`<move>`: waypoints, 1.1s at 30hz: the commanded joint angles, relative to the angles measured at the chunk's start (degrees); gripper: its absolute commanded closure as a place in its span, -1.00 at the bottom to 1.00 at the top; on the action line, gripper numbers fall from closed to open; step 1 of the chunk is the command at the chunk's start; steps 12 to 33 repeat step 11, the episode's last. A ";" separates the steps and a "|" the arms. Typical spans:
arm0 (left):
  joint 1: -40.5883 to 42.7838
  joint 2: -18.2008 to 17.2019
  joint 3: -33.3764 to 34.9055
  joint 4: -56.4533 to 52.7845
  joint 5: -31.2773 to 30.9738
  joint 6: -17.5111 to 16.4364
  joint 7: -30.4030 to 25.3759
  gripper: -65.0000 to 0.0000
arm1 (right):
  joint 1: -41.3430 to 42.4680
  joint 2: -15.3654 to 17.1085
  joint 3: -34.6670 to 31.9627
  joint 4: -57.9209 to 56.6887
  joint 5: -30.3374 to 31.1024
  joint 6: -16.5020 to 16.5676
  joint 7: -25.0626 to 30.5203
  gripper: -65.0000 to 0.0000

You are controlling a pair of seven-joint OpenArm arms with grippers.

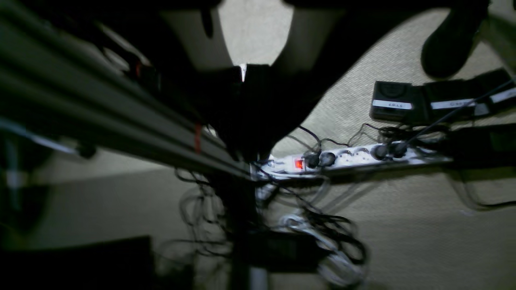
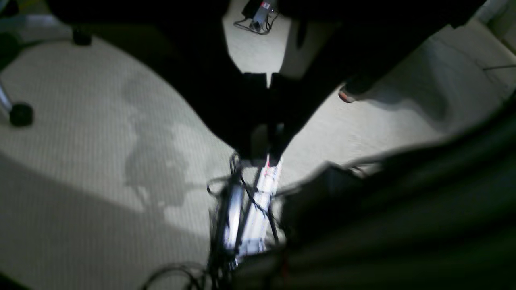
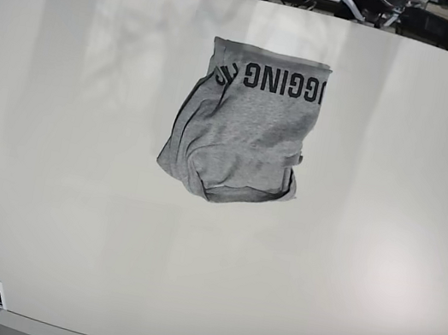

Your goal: Layout the t-shirt on the table in an organized manner, then fold the t-shirt properly

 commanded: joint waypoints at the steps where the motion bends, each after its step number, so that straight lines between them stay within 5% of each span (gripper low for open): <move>1: 0.09 0.35 -0.02 0.20 -0.22 -0.17 -0.44 1.00 | -0.07 0.17 -0.04 0.22 -0.72 0.15 -0.11 1.00; 7: -1.88 0.81 3.65 0.20 -0.81 0.13 -0.24 1.00 | 1.20 0.00 -0.04 0.22 -1.44 -0.37 -0.11 1.00; 11: -2.36 0.76 8.59 0.20 -0.81 3.65 -0.22 1.00 | 1.46 0.00 -0.04 0.24 -1.22 -0.37 -0.11 1.00; 33: -2.36 0.76 8.59 0.20 -0.81 3.65 -0.22 1.00 | 1.46 0.00 -0.04 0.24 -1.22 -0.37 -0.11 1.00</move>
